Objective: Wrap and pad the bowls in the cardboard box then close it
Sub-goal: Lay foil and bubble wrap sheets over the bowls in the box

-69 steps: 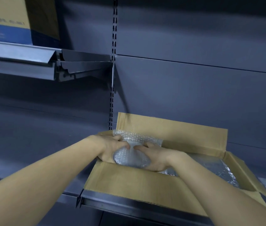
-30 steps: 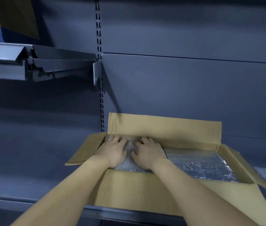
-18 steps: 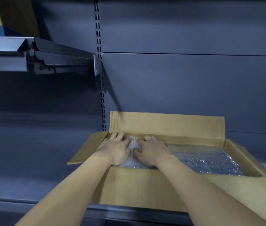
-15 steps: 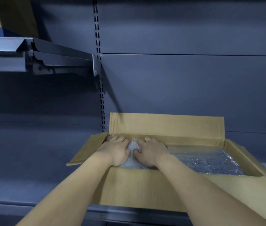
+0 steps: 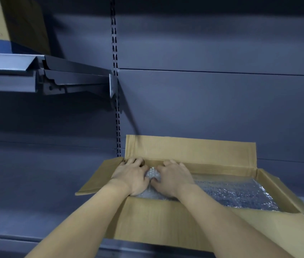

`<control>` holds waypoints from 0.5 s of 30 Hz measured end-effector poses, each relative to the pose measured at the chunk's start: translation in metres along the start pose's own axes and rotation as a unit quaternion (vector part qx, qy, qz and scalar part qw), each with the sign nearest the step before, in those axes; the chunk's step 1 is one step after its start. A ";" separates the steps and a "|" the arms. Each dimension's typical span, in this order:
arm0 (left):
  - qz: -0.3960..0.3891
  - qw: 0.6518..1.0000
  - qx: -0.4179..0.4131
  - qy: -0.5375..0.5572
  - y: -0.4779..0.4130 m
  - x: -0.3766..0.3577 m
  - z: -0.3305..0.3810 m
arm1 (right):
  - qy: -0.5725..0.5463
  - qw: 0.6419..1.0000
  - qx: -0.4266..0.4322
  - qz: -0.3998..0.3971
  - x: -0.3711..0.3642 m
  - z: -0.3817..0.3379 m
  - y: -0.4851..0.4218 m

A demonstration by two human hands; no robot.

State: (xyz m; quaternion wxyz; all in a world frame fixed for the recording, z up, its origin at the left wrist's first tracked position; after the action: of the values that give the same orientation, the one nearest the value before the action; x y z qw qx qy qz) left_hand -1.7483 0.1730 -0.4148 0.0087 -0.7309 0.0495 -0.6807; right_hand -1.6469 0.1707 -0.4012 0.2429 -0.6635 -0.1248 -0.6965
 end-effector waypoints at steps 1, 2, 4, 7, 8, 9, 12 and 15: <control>-0.005 1.000 -0.002 0.005 0.000 0.000 0.001 | -0.006 1.000 0.003 -0.007 -0.001 -0.001 0.000; -0.018 1.000 -0.002 0.023 0.000 -0.003 0.001 | -0.020 1.000 0.003 -0.018 -0.004 -0.001 0.001; -0.054 0.995 0.008 0.079 -0.001 -0.009 -0.001 | -0.056 0.997 -0.007 -0.045 -0.010 0.001 0.002; -0.088 0.987 0.033 0.133 -0.004 -0.016 -0.006 | -0.086 0.993 -0.018 -0.076 -0.018 0.003 0.003; -0.094 0.985 0.038 0.140 -0.004 -0.017 -0.007 | -0.088 0.992 -0.021 -0.083 -0.019 0.004 0.003; -0.100 0.984 0.042 0.143 -0.005 -0.018 -0.008 | -0.091 0.992 -0.024 -0.089 -0.020 0.004 0.003; -0.100 0.984 0.045 0.142 -0.005 -0.018 -0.007 | -0.096 0.991 -0.028 -0.094 -0.021 0.005 0.003; -0.088 0.987 0.039 0.128 -0.004 -0.017 -0.006 | -0.081 0.994 -0.022 -0.075 -0.017 0.004 0.003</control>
State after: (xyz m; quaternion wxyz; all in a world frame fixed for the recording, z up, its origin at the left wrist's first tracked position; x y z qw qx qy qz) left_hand -1.7553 0.1791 -0.4312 -0.0289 -0.6386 -0.0410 -0.7679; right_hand -1.6423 0.1730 -0.4181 0.1646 -0.7116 -0.1775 -0.6596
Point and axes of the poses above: each hand's wrist, its own y-axis away from the middle knuckle, its own x-axis out of the back of the hand, z = x × y, the point moved 9 cm from there along -y, towards the middle knuckle, and after that the axes turned 8 degrees about x, right-handed, at the moved point
